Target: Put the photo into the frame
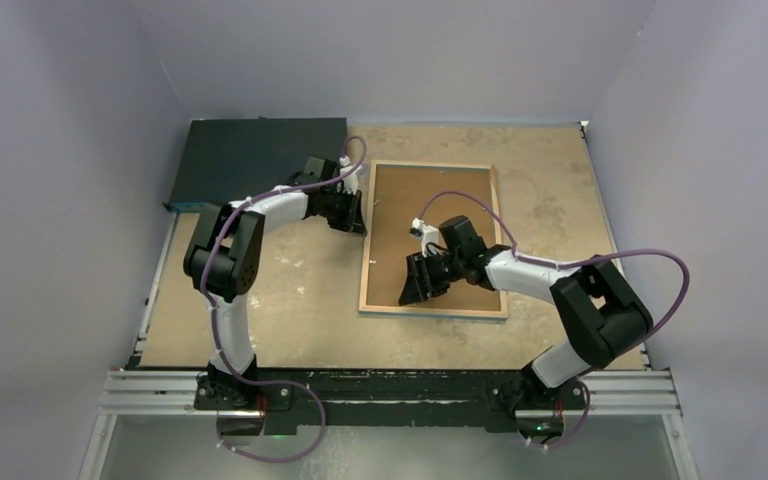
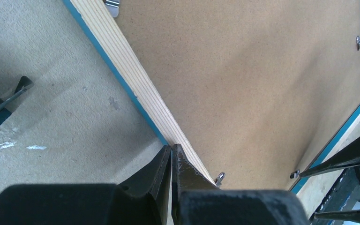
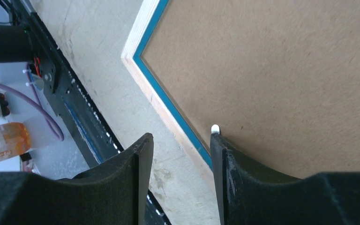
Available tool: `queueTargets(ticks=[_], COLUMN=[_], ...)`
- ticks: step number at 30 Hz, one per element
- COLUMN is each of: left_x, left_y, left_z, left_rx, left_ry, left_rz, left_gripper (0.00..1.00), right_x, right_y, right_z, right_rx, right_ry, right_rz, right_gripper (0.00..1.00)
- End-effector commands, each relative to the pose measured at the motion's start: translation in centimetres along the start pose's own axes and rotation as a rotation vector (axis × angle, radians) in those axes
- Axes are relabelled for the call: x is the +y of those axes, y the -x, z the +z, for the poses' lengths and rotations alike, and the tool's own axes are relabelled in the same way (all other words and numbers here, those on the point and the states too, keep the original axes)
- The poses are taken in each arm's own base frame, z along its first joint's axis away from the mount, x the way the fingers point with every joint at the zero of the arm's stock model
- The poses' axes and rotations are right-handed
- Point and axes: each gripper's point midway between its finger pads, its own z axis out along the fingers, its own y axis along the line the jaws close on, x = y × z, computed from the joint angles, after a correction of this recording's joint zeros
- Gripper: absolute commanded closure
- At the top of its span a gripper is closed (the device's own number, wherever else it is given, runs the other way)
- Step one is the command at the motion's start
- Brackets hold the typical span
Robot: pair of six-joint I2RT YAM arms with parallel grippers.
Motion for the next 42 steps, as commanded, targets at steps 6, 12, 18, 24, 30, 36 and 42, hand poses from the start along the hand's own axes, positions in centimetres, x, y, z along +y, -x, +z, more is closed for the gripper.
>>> queueTargets(ticks=[6, 12, 18, 24, 30, 36, 42], left_x=[-0.7, -0.6, -0.5, -0.6, -0.6, -0.6, -0.6], left_y=[0.4, 0.3, 0.3, 0.4, 0.2, 0.4, 0.4], left_z=[-0.9, -0.8, -0.6, -0.6, -0.5, -0.5, -0.4], left_rx=[-0.009, -0.009, -0.008, -0.008, -0.004, -0.006, -0.004], left_ry=[0.003, 0.004, 0.003, 0.002, 0.003, 0.002, 0.001], left_rz=[0.040, 0.040, 0.035, 0.035, 0.033, 0.035, 0.035], left_gripper=[0.99, 0.99, 0.99, 0.99, 0.99, 0.99, 0.99], right_x=[-0.5, -1.3, -1.2, -0.8, -0.6, -0.3, -0.1], right_y=[3.0, 1.3, -0.4, -0.7, -1.0, -1.3, -1.6], right_z=[-0.9, 0.1, 0.6, 0.6, 0.7, 0.9, 1.0], right_rx=[-0.091, -0.044, 0.017, 0.036, 0.051, 0.070, 0.091], right_ry=[-0.053, -0.034, 0.014, 0.045, 0.063, 0.078, 0.080], right_rz=[-0.010, 0.003, 0.014, 0.009, 0.008, 0.011, 0.007], right_gripper=[0.49, 0.49, 0.50, 0.50, 0.52, 0.55, 0.58])
